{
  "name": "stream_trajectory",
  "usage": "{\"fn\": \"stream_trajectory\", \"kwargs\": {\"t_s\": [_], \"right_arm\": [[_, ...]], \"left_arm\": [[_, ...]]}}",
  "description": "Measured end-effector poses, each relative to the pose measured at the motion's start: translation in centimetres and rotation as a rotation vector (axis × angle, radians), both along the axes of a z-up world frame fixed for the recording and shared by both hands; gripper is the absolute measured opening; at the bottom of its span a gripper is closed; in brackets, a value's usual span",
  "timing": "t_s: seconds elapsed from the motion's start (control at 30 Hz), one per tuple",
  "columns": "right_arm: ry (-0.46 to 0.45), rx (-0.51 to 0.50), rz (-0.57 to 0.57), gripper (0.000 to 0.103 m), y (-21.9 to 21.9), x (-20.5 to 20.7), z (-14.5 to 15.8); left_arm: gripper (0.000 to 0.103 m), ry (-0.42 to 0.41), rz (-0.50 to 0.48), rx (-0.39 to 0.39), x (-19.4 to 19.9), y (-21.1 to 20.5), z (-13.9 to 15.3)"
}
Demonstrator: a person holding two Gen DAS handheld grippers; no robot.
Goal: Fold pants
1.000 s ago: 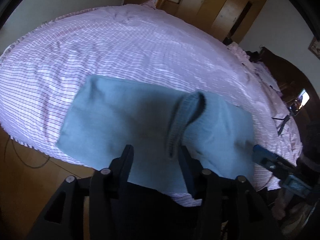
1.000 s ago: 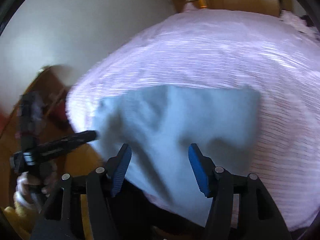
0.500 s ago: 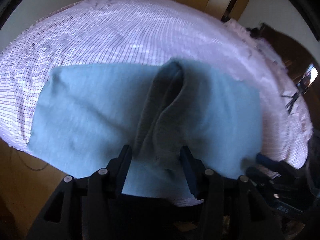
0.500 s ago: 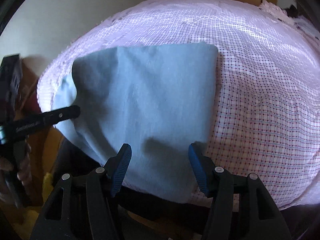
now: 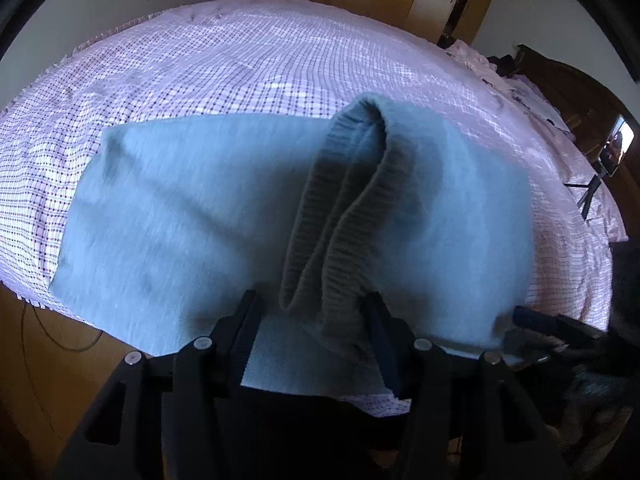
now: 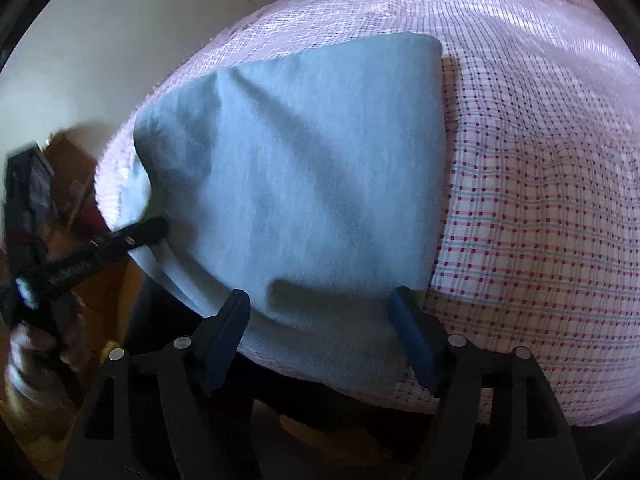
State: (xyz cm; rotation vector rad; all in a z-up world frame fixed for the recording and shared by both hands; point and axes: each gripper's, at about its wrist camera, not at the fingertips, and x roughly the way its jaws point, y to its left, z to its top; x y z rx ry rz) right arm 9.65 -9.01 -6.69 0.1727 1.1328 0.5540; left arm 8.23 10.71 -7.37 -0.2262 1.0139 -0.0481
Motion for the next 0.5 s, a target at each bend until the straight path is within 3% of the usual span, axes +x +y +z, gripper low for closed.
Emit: {"fn": "stream_trajectory", "kwargs": {"t_s": [0.1, 0.3, 0.5], "right_arm": [[0.051, 0.031, 0.012, 0.064, -0.2, 1.0, 1.5], [-0.120, -0.113, 0.169, 0.064, 3.9, 3.1, 6.9], [-0.314, -0.268, 0.334, 0.064, 11.3, 5.9, 9.2]], "left_arm": [[0.056, -0.007, 0.013, -0.026, 0.1, 0.2, -0.3], [0.051, -0.031, 0.013, -0.072, -0.1, 0.8, -0.5], [0.043, -0.034, 0.012, -0.139, -0.4, 1.3, -0.3]]}}
